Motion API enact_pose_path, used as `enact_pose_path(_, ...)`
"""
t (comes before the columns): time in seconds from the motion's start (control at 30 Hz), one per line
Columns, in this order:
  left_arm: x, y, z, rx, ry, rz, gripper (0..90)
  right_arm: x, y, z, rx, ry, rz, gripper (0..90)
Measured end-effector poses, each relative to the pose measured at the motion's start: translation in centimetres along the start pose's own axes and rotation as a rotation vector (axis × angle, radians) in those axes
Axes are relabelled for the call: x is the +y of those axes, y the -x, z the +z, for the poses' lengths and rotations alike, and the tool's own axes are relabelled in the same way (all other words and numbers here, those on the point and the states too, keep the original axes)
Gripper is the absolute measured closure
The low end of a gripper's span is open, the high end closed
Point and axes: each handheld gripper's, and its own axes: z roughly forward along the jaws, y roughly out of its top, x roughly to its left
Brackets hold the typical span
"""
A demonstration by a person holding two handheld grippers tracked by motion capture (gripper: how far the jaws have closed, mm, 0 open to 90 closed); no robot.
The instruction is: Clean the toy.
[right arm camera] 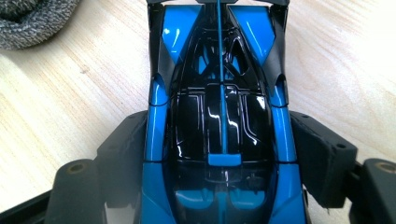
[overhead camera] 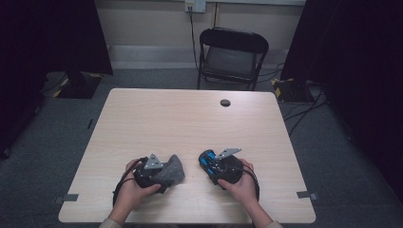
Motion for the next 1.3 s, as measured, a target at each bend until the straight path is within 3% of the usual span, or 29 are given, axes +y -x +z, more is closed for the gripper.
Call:
enact_pose_path(0.27, 0.0, 0.0, 0.0, -0.002, 0.002, 0.000, 27.2, 0.2, 0.4, 0.0, 0.032, 0.001, 0.029, 26.3)
enact_pose_path(0.83, 0.2, -0.2, -0.2, -0.005, 0.028, -0.004, 23.6, 1.1, 0.5, -0.5, 0.067, 0.006, 0.024, 26.3)
enact_pose_path(0.97, 0.4, -0.2, -0.7, 0.017, 0.024, 0.015, 21.0, 1.3, 0.6, -0.6, 0.070, 0.011, 0.024, 26.3)
enact_pose_path(1.17, 0.1, -0.2, -0.3, 0.003, -0.004, 0.029, 19.7, 1.5, 0.6, -0.6, 0.074, 0.016, 0.029, 26.3)
enact_pose_path(1.3, 0.0, 0.2, 0.5, -0.001, -0.034, 0.082, 17.3, 1.7, 0.5, -0.7, 0.079, 0.022, 0.032, 26.3)
